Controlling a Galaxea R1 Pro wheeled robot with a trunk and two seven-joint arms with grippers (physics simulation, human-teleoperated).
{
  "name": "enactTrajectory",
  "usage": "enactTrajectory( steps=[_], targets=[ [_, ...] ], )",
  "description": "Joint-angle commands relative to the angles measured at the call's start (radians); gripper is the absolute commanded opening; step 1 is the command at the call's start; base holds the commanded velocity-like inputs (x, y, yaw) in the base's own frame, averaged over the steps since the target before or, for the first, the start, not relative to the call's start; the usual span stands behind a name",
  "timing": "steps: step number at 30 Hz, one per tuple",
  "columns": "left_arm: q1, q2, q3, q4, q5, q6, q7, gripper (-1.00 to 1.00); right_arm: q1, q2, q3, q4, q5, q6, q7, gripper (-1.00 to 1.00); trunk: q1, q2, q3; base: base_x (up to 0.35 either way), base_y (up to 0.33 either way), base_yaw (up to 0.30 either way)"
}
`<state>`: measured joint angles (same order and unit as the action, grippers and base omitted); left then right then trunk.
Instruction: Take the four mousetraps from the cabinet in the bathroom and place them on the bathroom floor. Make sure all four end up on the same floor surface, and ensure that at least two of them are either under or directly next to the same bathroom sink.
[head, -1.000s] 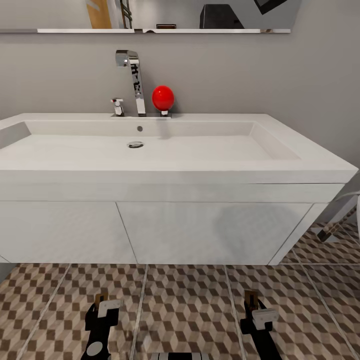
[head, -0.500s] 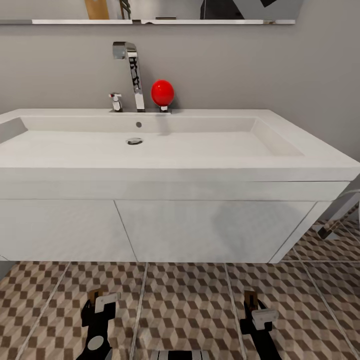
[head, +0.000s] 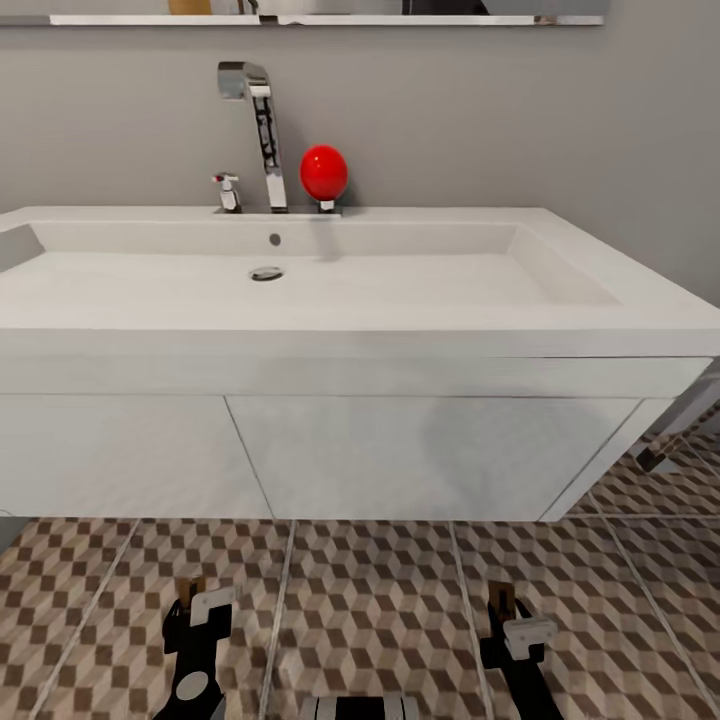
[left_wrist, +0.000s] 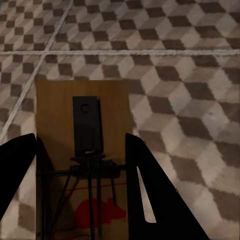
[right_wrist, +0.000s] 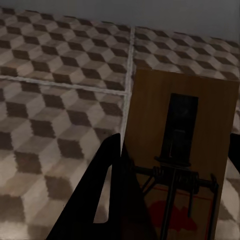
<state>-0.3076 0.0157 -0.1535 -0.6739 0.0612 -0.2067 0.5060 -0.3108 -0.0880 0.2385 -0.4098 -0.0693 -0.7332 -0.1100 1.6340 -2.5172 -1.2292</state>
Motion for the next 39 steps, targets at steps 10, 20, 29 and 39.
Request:
enactTrajectory(
  steps=[10,20,29,39],
  targets=[
    [-0.001,0.004,-0.010,0.002,0.006,-0.041,0.003,-1.00,-0.001,-0.001,0.008,0.000,-0.008,-0.002,-0.002,-1.00,0.002,-0.002,-0.024,0.000,0.000,0.000],
    [-0.001,0.003,-0.007,0.002,0.006,-0.060,0.004,-1.00,-0.001,-0.001,0.008,0.001,-0.008,-0.002,-0.002,-1.00,0.002,-0.002,-0.024,0.157,0.000,0.000],
    [-0.001,0.003,-0.008,0.004,0.005,-0.058,0.006,-1.00,-0.001,-0.001,0.010,0.000,-0.008,0.002,-0.002,-1.00,0.002,-0.002,-0.024,0.008,0.000,0.000],
    [-0.001,0.003,-0.010,0.003,0.003,-0.056,0.009,-1.00,-0.001,-0.001,0.008,0.000,-0.008,-0.002,-0.002,-1.00,0.006,-0.004,-0.055,0.000,0.000,0.000]
  ],
)
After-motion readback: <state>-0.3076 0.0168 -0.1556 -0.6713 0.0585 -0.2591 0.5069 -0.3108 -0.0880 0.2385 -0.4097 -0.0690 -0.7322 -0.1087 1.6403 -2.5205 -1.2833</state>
